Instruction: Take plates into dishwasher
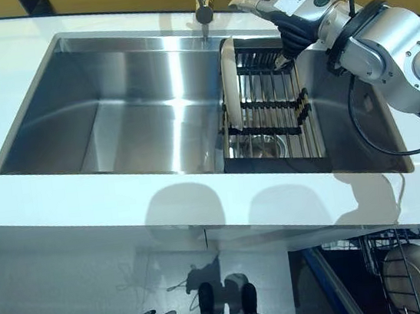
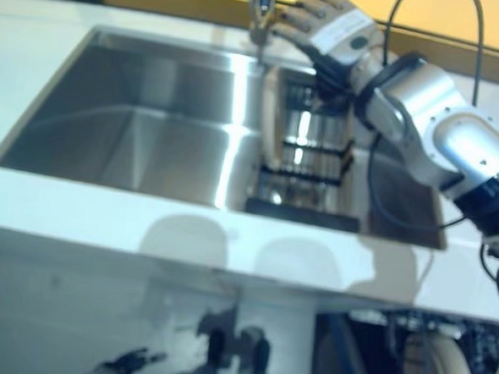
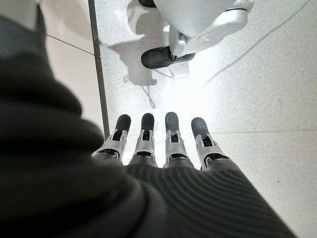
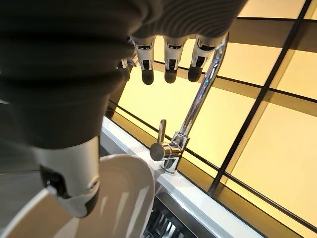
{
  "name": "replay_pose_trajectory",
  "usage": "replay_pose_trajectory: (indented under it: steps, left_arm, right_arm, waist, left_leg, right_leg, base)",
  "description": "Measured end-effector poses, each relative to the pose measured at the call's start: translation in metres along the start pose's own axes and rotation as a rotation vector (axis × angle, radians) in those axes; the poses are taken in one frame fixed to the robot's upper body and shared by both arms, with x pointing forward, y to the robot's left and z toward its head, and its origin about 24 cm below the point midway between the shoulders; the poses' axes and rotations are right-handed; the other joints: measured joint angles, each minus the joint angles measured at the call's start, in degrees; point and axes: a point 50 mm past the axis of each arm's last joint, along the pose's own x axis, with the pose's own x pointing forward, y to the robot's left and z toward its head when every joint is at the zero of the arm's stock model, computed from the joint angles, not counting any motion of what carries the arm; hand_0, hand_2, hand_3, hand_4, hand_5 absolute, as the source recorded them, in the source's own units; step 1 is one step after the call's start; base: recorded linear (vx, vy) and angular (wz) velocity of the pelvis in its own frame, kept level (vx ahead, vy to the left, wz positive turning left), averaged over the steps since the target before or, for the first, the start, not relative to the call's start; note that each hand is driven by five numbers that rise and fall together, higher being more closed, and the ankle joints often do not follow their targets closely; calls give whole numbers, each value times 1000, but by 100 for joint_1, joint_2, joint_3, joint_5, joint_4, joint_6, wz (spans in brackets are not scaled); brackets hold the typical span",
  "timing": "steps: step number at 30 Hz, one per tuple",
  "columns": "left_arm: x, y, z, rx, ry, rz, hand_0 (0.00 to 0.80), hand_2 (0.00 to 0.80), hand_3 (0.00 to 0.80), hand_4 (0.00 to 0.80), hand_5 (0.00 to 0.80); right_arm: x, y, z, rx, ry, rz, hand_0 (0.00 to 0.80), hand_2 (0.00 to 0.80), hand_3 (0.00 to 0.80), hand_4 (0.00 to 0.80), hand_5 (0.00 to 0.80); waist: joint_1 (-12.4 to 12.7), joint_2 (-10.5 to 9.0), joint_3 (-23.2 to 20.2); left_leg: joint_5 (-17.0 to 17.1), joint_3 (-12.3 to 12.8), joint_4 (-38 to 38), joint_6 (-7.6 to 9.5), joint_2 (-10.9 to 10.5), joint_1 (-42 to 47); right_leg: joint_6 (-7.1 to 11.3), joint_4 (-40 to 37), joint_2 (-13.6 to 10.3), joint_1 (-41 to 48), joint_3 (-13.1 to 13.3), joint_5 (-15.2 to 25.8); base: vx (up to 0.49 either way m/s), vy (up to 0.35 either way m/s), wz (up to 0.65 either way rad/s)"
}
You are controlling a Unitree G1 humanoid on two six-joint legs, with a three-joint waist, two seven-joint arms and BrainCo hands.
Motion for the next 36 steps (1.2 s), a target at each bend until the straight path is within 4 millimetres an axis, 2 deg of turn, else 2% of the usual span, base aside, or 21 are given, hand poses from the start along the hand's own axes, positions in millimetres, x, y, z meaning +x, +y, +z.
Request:
replay_pose_trajectory:
  steps: [8, 12, 36]
  left_arm:
    - [0, 0, -3, -1, 7, 0, 0, 0, 0, 0, 0]
    - [-1, -1, -7, -3, 16, -1, 0, 0, 0, 0, 0]
    - [-2, -1, -8, -40, -1, -10, 0, 0, 0, 0, 0]
  right_arm:
    - [4, 3, 11, -26, -48, 16, 0, 0, 0, 0, 0]
    - [3, 14, 18, -48, -87, 77, 0, 0, 0, 0, 0]
    - [3, 19, 19, -62, -104, 107, 0, 0, 0, 0, 0]
  waist:
    - [11, -40, -38]
    - [11, -77, -86]
    - [8, -84, -97]
  left_leg:
    - [20, -48, 2, -14, -4, -16]
    - [20, -51, 2, -15, -2, -22]
    - [21, -56, 9, -15, -3, -46]
  right_leg:
    - [0, 0, 0, 2, -4, 0]
    - [0, 0, 2, -4, -5, 0]
    - [0, 0, 0, -24, -6, -1]
  base:
    - [-1, -1, 2]
    - [0, 0, 0]
    - [0, 0, 0]
